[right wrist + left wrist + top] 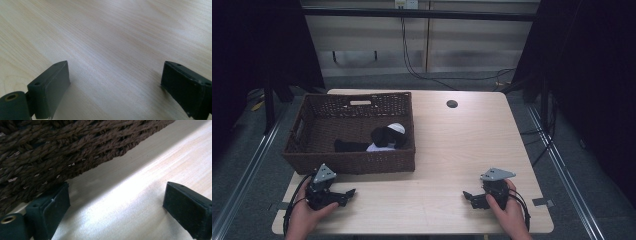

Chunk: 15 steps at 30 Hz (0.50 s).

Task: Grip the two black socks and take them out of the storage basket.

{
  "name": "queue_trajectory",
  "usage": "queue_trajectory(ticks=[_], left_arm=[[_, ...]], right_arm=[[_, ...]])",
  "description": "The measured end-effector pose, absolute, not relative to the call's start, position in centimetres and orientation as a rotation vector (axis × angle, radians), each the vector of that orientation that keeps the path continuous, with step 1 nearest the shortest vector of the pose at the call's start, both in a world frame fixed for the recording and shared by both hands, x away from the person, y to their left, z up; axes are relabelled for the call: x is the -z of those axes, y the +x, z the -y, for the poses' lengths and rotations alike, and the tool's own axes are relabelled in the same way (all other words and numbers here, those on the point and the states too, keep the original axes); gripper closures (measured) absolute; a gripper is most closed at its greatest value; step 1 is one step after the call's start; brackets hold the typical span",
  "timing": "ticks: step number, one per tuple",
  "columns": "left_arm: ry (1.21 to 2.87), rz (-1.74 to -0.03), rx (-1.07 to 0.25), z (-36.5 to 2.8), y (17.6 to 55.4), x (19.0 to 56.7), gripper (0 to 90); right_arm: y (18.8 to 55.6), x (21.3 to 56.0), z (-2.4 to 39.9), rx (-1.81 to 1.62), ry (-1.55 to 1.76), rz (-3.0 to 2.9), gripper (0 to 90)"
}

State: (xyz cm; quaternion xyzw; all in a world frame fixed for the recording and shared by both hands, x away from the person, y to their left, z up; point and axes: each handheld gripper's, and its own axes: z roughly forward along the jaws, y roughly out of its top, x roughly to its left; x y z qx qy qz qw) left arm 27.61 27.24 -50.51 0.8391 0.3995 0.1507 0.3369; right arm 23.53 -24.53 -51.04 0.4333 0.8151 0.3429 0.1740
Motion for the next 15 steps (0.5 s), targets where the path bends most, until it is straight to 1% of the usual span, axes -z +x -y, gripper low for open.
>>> queue_trajectory(ticks=[6,7,10,14,15], left_arm=[[2.236,-1.05,-0.374,-27.0,27.5,49.9,15.4],[2.262,-1.053,-0.347,-26.8,27.4,49.6,15.4],[2.309,-1.035,-0.333,-26.6,27.3,49.3,15.7],[2.323,-1.034,-0.31,-26.3,27.2,48.7,16.1],[2.308,-1.027,-0.297,-26.2,27.2,48.0,16.2]], right_arm=[[23.5,51.0,24.5,-0.972,1.227,-2.311,7.6],[23.5,51.0,24.5,-0.972,1.229,-2.311,7.6],[23.5,51.0,24.5,-0.972,1.23,-2.311,7.6],[23.5,51.0,24.5,-0.969,1.232,-2.311,7.6],[23.5,51.0,24.5,-0.971,1.228,-2.311,7.6]])
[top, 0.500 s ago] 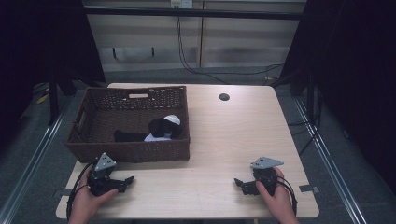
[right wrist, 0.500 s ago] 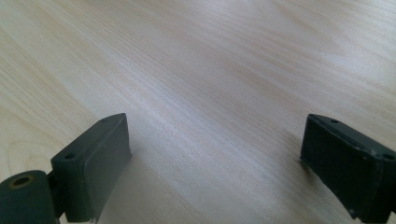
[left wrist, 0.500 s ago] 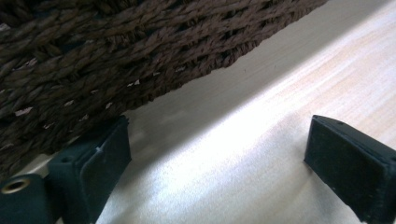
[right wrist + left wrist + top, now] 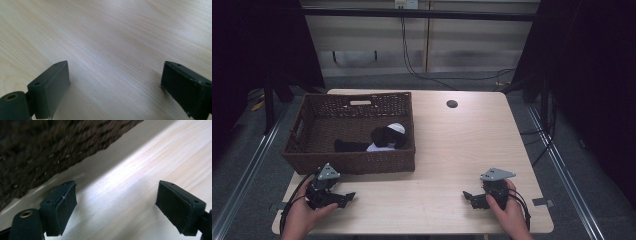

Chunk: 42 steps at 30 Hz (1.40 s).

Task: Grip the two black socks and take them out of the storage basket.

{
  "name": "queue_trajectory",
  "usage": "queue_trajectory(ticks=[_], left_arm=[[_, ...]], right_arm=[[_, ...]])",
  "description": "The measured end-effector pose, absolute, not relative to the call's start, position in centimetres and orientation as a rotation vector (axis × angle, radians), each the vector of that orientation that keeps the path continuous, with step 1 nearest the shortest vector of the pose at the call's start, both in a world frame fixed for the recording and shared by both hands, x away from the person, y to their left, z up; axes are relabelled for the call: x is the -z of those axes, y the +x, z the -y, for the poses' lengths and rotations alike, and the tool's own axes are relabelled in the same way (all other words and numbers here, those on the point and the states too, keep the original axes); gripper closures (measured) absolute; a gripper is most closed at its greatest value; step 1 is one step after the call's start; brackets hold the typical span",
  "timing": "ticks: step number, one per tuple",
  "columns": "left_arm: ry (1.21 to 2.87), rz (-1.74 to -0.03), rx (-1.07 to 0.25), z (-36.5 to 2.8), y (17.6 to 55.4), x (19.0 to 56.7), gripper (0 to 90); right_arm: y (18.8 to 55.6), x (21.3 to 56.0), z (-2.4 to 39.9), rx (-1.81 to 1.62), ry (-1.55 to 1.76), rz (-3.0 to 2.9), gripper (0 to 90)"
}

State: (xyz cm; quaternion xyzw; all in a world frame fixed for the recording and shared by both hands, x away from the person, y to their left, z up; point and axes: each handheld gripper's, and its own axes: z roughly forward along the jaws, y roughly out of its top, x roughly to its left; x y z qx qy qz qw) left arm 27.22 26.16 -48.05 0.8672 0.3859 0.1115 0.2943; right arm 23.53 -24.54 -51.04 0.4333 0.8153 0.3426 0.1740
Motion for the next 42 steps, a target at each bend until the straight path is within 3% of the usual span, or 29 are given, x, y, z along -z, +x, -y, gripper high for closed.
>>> queue_trajectory(ticks=[14,26,42], left_arm=[[2.281,-0.984,-0.227,-26.0,27.1,41.8,18.7],[2.257,-0.995,-0.265,-26.0,30.4,35.5,18.7],[2.231,-1.129,-0.291,-26.6,37.2,37.2,19.4]], right_arm=[[23.5,51.0,24.5,-0.969,1.23,-2.312,7.6],[23.5,51.0,24.5,-0.969,1.232,-2.312,7.5],[23.5,51.0,24.5,-0.969,1.23,-2.312,7.5]])
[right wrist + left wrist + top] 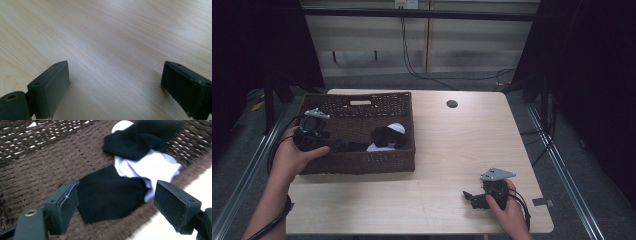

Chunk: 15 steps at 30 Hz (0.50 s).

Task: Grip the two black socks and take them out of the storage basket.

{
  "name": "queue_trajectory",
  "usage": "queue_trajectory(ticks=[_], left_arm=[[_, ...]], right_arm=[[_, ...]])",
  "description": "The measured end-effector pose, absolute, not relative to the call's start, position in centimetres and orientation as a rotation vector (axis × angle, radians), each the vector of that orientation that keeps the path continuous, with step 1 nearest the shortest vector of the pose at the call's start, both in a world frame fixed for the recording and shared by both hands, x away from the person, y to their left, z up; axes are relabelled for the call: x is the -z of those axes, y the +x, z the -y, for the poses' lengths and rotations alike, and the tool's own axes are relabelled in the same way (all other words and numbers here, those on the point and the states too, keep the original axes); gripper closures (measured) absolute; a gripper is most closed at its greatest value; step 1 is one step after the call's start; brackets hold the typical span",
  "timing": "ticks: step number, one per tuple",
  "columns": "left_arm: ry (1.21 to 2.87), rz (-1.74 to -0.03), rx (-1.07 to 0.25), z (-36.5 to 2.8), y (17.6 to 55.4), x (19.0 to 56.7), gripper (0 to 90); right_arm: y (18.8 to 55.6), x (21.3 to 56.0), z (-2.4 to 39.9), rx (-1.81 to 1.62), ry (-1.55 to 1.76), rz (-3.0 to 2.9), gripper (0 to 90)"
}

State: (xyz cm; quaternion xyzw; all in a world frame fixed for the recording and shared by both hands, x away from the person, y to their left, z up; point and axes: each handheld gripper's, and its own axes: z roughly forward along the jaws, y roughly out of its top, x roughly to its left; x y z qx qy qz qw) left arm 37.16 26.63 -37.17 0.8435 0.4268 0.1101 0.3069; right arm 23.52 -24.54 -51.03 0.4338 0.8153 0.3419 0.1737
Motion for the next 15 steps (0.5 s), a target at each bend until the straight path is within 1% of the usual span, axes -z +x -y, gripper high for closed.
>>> queue_trajectory(ticks=[7,15], left_arm=[[2.276,-1.19,-0.256,-27.2,39.5,38.7,19.9],[2.324,-1.214,-0.243,-27.0,41.0,39.2,19.9]], right_arm=[[23.6,51.1,24.6,-0.972,1.223,-2.311,7.5],[23.5,51.1,24.5,-0.972,1.225,-2.311,7.5]])
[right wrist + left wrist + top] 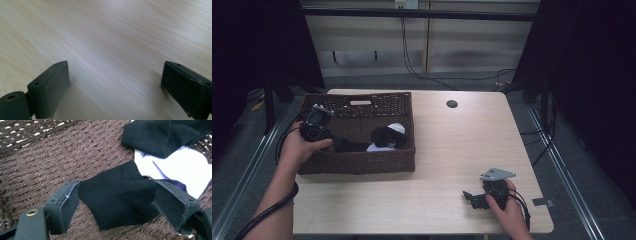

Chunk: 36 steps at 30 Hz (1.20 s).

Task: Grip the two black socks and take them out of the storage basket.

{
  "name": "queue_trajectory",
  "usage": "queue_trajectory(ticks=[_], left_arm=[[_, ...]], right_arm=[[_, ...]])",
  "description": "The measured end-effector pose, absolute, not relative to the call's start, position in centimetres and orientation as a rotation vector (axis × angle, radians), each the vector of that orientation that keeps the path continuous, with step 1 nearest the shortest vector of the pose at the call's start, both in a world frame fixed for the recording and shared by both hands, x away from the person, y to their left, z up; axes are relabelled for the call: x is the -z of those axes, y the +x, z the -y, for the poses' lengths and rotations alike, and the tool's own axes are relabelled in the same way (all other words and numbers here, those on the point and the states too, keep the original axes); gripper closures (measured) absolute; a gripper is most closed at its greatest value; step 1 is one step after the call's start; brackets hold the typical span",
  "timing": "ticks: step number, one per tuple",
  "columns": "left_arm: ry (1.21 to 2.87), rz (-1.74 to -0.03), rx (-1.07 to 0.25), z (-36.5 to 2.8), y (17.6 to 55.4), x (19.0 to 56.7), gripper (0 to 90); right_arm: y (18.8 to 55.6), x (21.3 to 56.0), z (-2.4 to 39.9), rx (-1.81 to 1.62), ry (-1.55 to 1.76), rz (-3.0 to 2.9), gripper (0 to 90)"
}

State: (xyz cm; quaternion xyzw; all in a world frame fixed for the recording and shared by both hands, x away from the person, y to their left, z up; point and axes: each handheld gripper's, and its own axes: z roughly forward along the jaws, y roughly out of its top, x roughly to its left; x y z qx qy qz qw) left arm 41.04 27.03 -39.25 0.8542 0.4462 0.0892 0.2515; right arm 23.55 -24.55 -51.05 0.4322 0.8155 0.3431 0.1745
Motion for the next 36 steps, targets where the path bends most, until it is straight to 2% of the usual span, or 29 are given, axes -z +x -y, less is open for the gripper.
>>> queue_trajectory(ticks=[17,28,36], left_arm=[[2.505,-1.3,-0.133,-25.4,43.6,42.3,20.7],[2.496,-1.253,-0.147,-24.1,45.1,41.4,20.0],[2.573,-1.234,-0.084,-23.1,46.5,42.6,18.5]], right_arm=[[23.6,51.1,24.5,-0.973,1.225,-2.311,7.5],[23.6,51.1,24.5,-0.975,1.225,-2.308,7.5],[23.6,51.1,24.5,-0.976,1.226,-2.307,7.5]])
